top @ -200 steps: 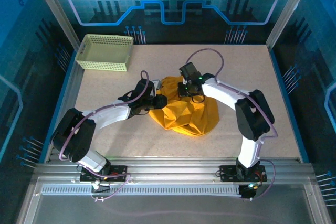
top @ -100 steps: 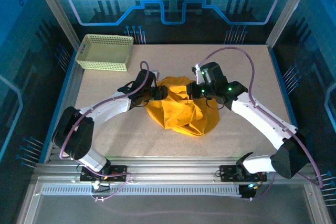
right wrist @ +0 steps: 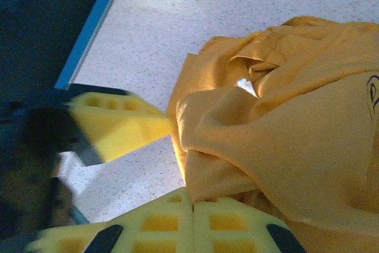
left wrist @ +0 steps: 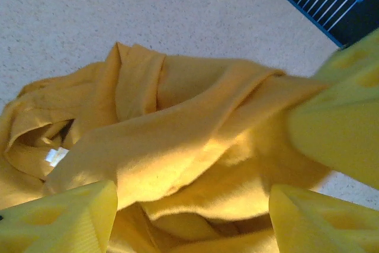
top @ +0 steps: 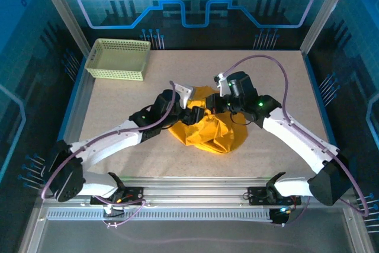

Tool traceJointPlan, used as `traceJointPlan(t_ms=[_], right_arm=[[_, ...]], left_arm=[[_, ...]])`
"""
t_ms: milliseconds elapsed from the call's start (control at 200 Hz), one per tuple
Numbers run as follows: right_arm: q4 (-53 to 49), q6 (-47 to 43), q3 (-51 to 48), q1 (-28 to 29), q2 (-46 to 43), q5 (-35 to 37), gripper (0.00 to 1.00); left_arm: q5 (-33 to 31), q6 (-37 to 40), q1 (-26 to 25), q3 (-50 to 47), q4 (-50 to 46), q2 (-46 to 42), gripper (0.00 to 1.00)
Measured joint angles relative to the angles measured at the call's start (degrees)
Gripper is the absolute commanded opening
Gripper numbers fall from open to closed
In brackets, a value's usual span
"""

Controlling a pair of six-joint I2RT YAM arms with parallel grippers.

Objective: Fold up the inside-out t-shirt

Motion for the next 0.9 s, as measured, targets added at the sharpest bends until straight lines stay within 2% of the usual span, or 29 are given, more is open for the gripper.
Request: traceJointPlan(t_ms=[170,320,570,670,825,900], right_arm=[[0.02,0.02,0.22,1.01,-1.20,-0.31,0.00],[0.02,0.09,0.22,1.14,-1.25,-0.13,0.00],[-0.02,1.53,0.22,0.96,-1.25,1.62,0.00],[0.02,2.19,0.22,0.87,-1.25,1.42,0.00],[0.07,2.60,0.22,0.87,-1.25,1.25,0.00],[0.07,2.62,0.22,0.87,-1.25,1.38,0.00]], left_arm=[[2.27,0.85,0.00,0.00,0.85,2.23,0.67],[5.11,1.31,-0.02,0.00,2.78,2.25,0.61],[9.90,1.22,0.00,-1.44,6.58,2.16,0.62],[11.32,0.83,-0.02,-2.23,7.08,2.14,0.51],[11.54,0.52,0.00,-2.23,7.91,2.14,0.42],[11.52,0.52,-0.02,-2.23,8.52,2.14,0.34]])
